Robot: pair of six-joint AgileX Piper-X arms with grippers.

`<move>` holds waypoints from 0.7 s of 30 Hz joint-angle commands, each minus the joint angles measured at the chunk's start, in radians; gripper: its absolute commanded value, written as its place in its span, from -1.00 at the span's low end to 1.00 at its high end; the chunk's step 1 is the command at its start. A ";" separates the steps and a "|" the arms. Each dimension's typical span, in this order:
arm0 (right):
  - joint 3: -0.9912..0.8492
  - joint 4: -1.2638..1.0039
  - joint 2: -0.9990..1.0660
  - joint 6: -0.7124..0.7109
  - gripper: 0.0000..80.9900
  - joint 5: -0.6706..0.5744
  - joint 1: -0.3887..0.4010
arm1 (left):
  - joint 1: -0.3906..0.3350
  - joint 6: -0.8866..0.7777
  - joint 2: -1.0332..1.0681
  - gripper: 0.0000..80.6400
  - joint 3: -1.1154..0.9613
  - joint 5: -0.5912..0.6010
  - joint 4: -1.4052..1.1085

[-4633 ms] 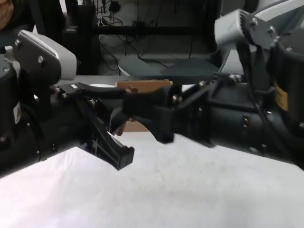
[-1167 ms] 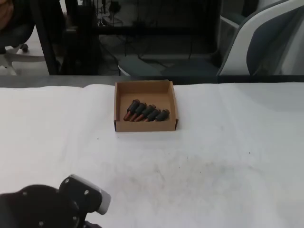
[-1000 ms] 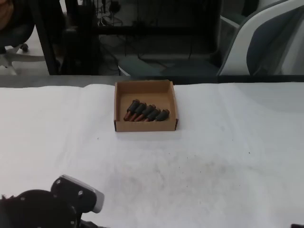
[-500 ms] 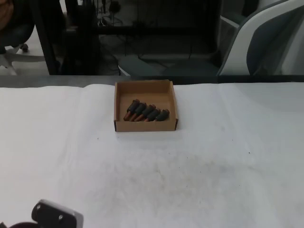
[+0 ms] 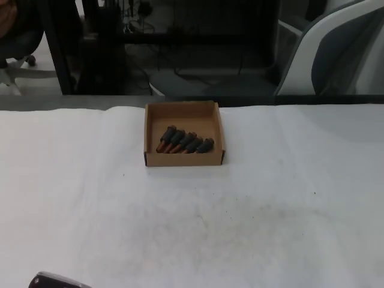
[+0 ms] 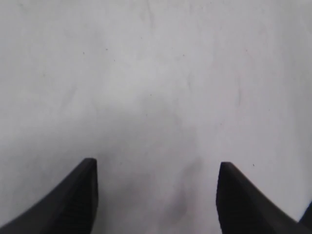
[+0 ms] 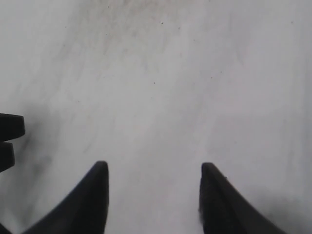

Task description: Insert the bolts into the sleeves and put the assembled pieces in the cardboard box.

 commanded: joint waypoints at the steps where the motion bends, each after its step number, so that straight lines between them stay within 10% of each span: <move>1: -0.009 -0.005 -0.006 -0.019 0.38 0.010 -0.004 | 0.000 -0.004 -0.009 0.70 0.001 -0.019 -0.013; 21: -0.009 0.013 -0.006 -0.029 0.38 -0.021 -0.004 | 0.000 -0.004 -0.009 0.70 0.001 -0.014 -0.013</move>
